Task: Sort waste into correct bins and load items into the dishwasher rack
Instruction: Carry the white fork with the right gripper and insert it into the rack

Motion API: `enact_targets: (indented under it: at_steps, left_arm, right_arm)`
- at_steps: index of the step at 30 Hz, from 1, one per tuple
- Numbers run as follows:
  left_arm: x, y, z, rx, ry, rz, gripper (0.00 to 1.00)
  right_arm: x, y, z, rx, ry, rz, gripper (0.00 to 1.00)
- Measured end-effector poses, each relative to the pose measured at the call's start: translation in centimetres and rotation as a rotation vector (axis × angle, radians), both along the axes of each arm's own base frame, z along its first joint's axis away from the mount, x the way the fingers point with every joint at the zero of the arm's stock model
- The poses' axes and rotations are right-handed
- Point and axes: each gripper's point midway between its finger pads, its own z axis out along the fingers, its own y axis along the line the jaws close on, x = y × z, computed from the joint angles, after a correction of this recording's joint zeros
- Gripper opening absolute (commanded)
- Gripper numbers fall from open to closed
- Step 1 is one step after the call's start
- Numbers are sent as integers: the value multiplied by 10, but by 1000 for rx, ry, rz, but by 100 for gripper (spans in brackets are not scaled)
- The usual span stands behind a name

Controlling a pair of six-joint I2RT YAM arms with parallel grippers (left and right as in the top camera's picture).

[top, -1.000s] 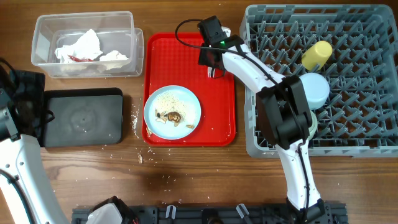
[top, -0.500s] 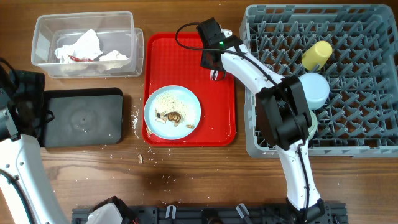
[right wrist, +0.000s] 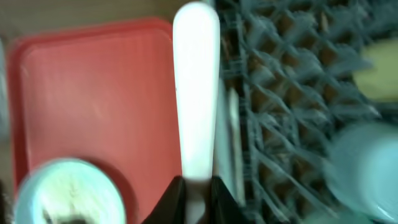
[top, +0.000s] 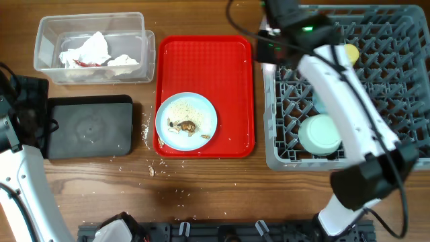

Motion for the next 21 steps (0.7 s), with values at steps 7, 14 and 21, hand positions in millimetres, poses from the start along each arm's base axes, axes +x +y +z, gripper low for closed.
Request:
enact_targets:
  at_steps: [7, 14, 21]
  left_arm:
    - [0, 0, 0, 0, 0, 0, 100]
    - [0, 0, 0, 0, 0, 0, 100]
    - [0, 0, 0, 0, 0, 0, 100]
  right_arm:
    - [-39, -26, -30, -14, 223, 81, 13]
    - [-61, -23, -73, 0, 341, 131, 15]
    - [-72, -26, -84, -9, 389, 129, 19]
